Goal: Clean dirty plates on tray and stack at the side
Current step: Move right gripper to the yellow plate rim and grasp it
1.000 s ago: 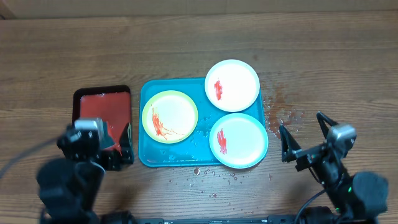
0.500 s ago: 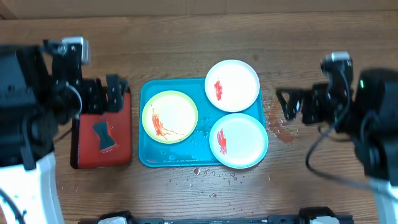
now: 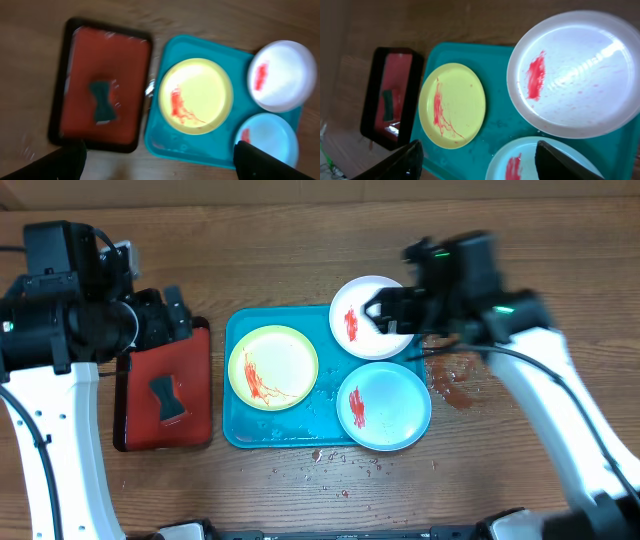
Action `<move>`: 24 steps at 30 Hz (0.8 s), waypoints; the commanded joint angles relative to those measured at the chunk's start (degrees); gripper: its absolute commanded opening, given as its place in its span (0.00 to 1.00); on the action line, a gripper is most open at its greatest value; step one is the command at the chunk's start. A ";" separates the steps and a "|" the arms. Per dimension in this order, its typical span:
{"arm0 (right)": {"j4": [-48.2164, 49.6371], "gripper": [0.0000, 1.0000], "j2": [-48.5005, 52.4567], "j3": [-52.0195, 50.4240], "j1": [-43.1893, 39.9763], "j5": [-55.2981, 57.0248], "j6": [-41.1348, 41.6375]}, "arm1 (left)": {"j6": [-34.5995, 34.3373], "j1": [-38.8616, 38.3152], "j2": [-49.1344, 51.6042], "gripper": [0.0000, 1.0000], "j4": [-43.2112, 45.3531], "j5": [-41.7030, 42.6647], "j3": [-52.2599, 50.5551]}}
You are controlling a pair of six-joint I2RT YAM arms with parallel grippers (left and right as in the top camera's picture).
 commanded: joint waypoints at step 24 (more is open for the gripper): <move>12.37 0.37 26.71 1.25 17.22 17.66 13.97 | -7.76 9.20 9.11 0.82 -0.13 -13.33 -11.80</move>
